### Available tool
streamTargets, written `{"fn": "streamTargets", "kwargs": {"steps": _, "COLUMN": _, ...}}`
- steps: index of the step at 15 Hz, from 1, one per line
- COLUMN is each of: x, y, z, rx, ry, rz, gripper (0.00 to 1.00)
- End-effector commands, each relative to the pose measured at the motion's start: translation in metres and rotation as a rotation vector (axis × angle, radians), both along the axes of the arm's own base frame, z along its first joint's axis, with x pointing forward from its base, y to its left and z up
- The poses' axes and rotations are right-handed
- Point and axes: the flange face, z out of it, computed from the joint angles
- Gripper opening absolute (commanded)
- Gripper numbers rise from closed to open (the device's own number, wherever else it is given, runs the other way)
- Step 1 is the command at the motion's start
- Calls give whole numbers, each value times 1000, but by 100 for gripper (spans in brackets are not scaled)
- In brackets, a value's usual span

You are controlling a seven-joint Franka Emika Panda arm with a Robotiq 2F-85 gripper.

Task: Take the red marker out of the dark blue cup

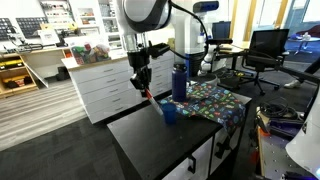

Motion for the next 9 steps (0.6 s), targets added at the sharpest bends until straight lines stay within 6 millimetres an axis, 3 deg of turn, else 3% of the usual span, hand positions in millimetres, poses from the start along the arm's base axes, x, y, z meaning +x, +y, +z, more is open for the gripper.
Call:
{"fn": "streamTargets", "kwargs": {"steps": 1, "x": 0, "y": 8, "z": -18, "rx": 1, "ry": 77, "rz": -46, "gripper": 8}}
{"fn": "streamTargets", "kwargs": {"steps": 9, "x": -10, "y": 20, "z": -79, "rx": 32, "ry": 199, "rz": -61, "gripper": 7}}
